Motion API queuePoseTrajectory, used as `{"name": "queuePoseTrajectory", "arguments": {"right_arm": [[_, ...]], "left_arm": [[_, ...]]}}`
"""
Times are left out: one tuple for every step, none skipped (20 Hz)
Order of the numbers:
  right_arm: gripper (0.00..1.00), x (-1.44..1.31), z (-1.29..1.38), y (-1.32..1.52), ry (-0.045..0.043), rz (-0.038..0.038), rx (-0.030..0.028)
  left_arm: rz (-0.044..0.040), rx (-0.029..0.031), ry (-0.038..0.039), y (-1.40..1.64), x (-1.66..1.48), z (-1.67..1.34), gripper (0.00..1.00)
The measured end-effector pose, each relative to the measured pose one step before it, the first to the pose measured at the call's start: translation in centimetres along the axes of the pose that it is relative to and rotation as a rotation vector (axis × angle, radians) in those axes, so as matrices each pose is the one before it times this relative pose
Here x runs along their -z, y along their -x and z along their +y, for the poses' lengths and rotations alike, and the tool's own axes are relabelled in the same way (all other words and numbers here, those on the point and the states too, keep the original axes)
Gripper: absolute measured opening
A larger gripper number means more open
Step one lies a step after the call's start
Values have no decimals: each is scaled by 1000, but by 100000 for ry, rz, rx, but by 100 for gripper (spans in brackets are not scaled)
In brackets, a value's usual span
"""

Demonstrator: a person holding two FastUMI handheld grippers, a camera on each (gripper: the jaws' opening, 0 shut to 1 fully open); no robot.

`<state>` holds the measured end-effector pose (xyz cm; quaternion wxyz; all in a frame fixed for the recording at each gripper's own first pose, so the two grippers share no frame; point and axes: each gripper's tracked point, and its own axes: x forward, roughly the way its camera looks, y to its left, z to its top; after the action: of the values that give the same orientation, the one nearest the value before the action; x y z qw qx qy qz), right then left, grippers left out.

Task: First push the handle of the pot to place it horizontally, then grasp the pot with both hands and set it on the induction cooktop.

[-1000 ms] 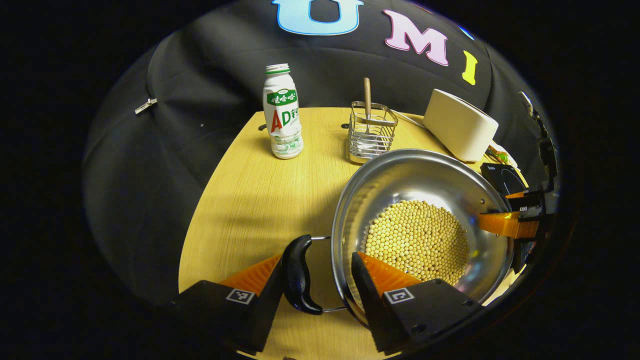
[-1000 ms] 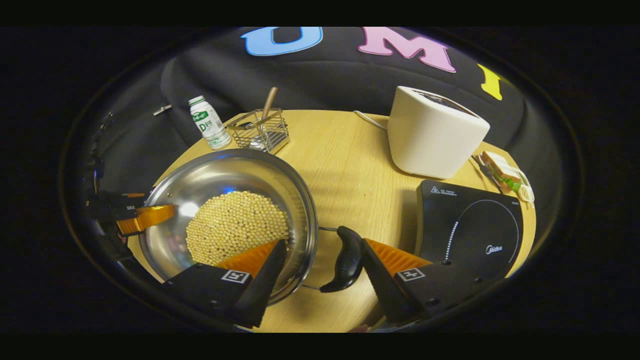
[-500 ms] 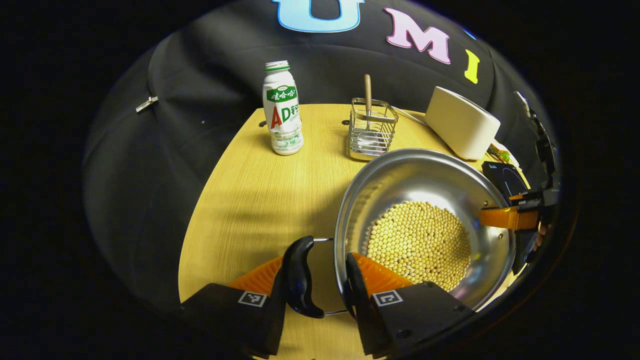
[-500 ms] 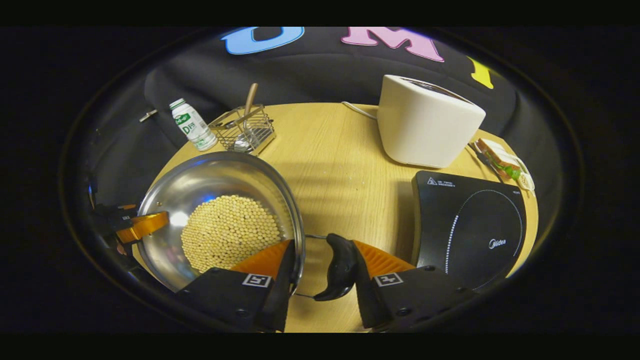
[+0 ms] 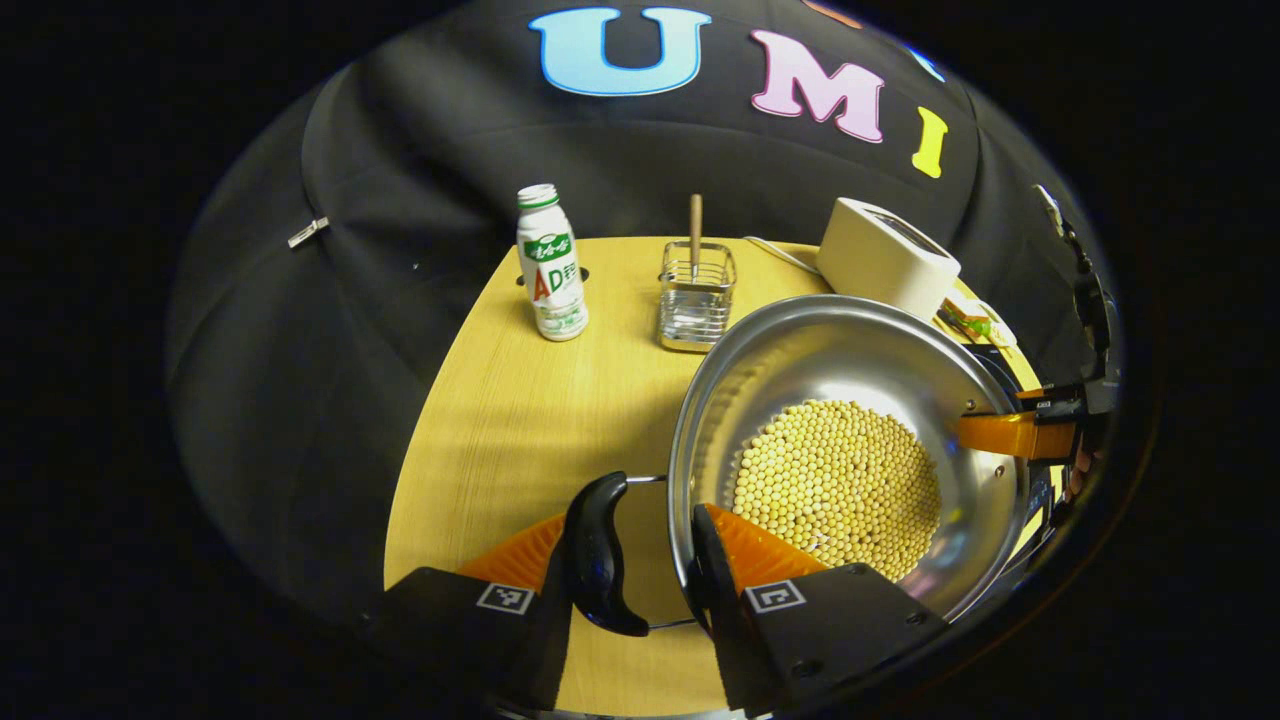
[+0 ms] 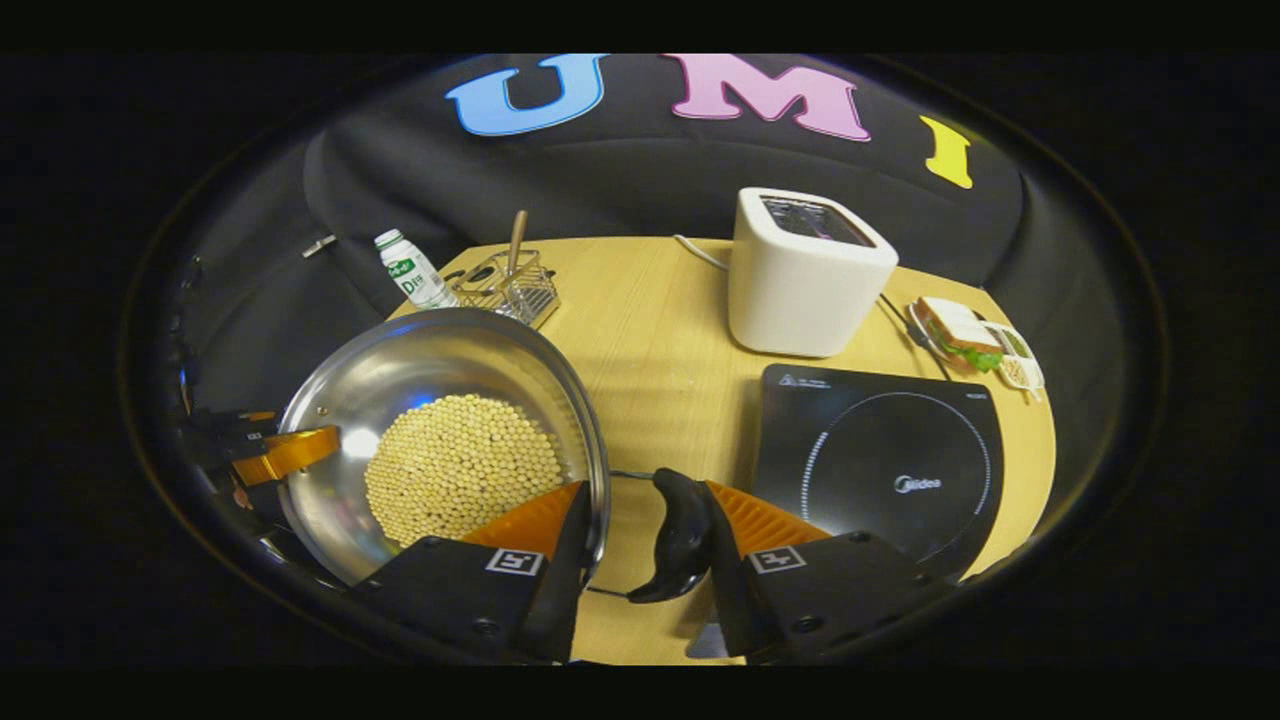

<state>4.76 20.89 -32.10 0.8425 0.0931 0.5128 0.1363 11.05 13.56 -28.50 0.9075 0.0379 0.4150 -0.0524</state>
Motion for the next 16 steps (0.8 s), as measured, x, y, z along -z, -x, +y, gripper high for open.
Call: {"name": "queuePoseTrajectory", "arguments": {"right_arm": [[59, -217, -987, 970, -139, -699, 271], [59, -69, -944, 736, -235, -333, 445], [59, -138, -1065, 686, -231, -385, 510], [59, -58, -1039, 561, -227, -326, 474], [59, -172, -1096, 544, -43, -365, 399], [59, -195, -1151, 436, 110, -438, 561], [59, -199, -1289, 424, -241, -539, 754], [59, -142, -1146, 413, 11, -729, 912], [59, -218, -1263, 296, 112, -552, 969], [59, 16, -1195, 437, -239, -397, 877], [59, -181, -1171, 163, -381, -237, 635], [59, -65, -1106, 164, -634, -96, 568], [59, -20, -1213, 144, -623, 60, 595], [59, 53, -1133, 51, -549, -198, 587], [59, -89, -1144, -73, -607, -54, 532], [59, 98, -1132, -75, -823, 38, 532]], "left_arm": [[-235, 485, -497, 480, -348, -968, 62], [-79, 472, -370, 360, -361, -1083, 62], [-15, 674, -422, 319, -258, -1121, 62], [0, 777, -351, 213, -338, -1085, 62], [289, 656, 37, 97, -222, -1135, 62], [327, 765, 50, 28, -322, -1236, 62], [-87, 889, -160, -37, -342, -1261, 62], [-310, 1038, -225, -132, -412, -1187, 62], [-96, 1115, -90, -157, -353, -1451, 62], [49, 998, -217, -88, -245, -1124, 62], [-243, 954, -227, -292, -261, -1166, 62], [-11, 682, -396, -224, -389, -1155, 62], [-204, 560, -525, -321, -324, -1136, 62], [23, 492, -598, -319, -382, -1128, 62], [-3, 563, -393, -467, -345, -1108, 62], [-29, 571, -293, -404, -321, -1120, 62]]}}
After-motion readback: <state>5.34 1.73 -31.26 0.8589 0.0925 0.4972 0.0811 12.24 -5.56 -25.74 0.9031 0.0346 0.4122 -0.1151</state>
